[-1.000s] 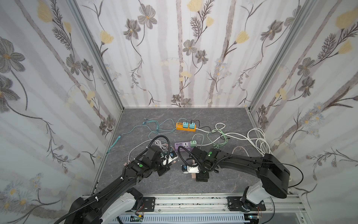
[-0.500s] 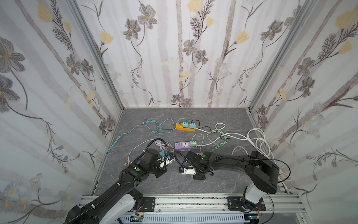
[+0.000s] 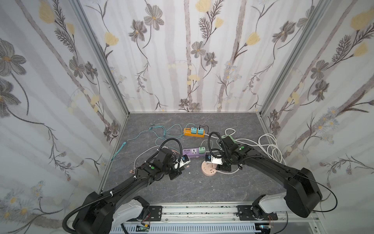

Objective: Insert the plug

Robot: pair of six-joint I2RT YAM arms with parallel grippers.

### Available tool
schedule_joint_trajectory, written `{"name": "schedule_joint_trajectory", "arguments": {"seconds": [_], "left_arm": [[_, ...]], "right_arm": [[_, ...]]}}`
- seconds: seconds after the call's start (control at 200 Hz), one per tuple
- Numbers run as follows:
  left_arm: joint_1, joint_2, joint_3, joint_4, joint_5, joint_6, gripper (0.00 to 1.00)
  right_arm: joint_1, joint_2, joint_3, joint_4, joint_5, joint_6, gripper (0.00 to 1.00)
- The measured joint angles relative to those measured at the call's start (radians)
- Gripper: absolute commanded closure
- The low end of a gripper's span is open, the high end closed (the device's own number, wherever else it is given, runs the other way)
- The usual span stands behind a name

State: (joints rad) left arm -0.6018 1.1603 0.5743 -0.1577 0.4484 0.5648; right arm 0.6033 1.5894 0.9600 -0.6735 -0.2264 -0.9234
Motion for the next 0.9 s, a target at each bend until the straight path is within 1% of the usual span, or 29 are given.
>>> {"name": "schedule_joint_trajectory", "arguments": {"seconds": [0.14, 0.23, 0.37, 0.53, 0.575, 0.68, 0.804, 0.899], "left_arm": [[-0.019, 0.156, 0.041, 0.146, 0.054, -0.012, 1.00], [-0.027, 0.216, 0.048, 0.208, 0.072, -0.014, 1.00], [-0.029, 0.240, 0.036, 0.275, 0.085, -0.020, 1.00], [-0.029, 0.241, 0.006, 0.317, 0.094, -0.042, 1.00], [-0.029, 0.240, -0.005, 0.327, 0.095, -0.046, 1.00], [-0.029, 0.231, -0.034, 0.344, 0.095, -0.062, 1.00], [-0.031, 0.224, -0.037, 0.347, 0.099, -0.101, 1.00], [-0.031, 0.228, -0.023, 0.341, 0.118, -0.114, 1.00]], "right_arm": [[-0.015, 0.105, 0.038, 0.016, -0.043, -0.133, 0.63], [-0.018, 0.168, 0.089, 0.010, -0.055, -0.195, 0.62], [-0.019, 0.226, 0.145, -0.010, -0.061, -0.260, 0.59], [-0.011, 0.260, 0.178, -0.045, -0.062, -0.283, 0.58], [-0.005, 0.270, 0.179, -0.051, -0.062, -0.283, 0.54], [0.010, 0.300, 0.193, -0.073, -0.055, -0.282, 0.42], [0.022, 0.315, 0.217, -0.084, -0.050, -0.261, 0.33], [0.019, 0.299, 0.223, -0.087, -0.051, -0.235, 0.28]]}}
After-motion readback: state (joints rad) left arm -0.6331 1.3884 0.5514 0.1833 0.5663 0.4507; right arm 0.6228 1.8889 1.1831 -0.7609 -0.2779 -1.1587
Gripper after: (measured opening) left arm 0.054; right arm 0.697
